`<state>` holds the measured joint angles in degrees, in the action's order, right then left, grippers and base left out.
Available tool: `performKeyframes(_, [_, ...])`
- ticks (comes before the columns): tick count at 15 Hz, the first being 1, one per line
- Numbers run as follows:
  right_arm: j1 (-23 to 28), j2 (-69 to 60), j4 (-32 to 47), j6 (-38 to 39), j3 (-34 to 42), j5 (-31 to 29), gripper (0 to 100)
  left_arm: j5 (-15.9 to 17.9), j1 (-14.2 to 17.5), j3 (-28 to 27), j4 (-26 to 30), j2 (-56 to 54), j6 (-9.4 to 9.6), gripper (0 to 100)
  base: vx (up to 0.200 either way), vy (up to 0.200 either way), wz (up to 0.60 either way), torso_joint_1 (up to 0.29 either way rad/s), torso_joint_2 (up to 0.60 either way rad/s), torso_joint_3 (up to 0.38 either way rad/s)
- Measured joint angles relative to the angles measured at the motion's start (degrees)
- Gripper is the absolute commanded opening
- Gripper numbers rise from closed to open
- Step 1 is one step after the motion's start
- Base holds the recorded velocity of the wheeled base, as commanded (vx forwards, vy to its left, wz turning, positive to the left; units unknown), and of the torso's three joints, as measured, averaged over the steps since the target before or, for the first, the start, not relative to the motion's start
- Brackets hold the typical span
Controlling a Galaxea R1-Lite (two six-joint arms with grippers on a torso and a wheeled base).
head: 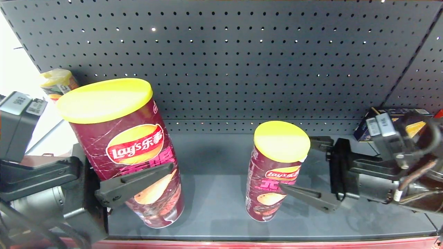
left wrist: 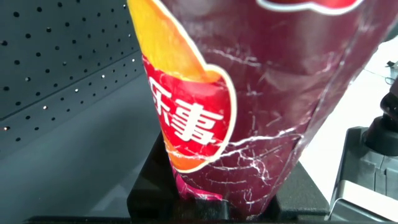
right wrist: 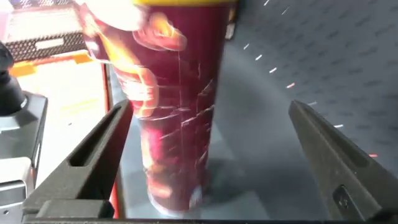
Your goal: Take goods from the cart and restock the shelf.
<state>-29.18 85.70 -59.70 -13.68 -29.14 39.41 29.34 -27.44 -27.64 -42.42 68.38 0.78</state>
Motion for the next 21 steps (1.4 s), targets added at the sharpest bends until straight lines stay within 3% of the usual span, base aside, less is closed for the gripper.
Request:
performKeyframes(3, [3.8,-12.1,2.6,0.2,6.1,-0.6,100,-0.2,0.0,0.0,0.0,-0.5,0.01,0,0.0,0.0,0.0,0.0,0.0,0.0])
performKeyframes(5, [6.2,-22.2,9.3,0.8,9.3,-2.7,100,-0.2,-0.1,0.0,0.0,-0.9,0.0,0,0.0,0.0,0.0,0.0,0.0,0.0])
performKeyframes(7, [8.1,-33.4,19.2,2.5,10.8,-7.5,100,-0.2,-0.1,0.0,0.0,-1.3,0.01,0,0.0,0.0,0.0,0.0,0.0,0.0])
performKeyframes(12, [12.5,-64.7,55.8,5.3,11.4,-23.7,100,0.0,-0.1,0.6,0.0,-2.4,0.01,0,0.0,0.0,0.0,0.0,0.0,0.0])
performKeyframes(14, [14.2,-73.4,62.8,6.6,12.3,-30.8,100,0.1,-0.2,0.8,0.0,-2.8,0.11,0,0.0,0.0,0.0,0.0,0.0,0.0])
performKeyframes(18, [15.2,-79.3,54.9,7.5,24.9,-33.4,100,0.1,-0.4,0.8,0.0,-3.5,0.15,0,0.0,0.0,0.0,0.0,0.0,0.0])
performKeyframes(21, [15.3,-80.3,55.5,7.3,28.6,-48.8,100,0.1,-0.5,0.6,0.0,-4.0,0.2,0,0.0,0.0,0.0,0.0,0.0,0.0])
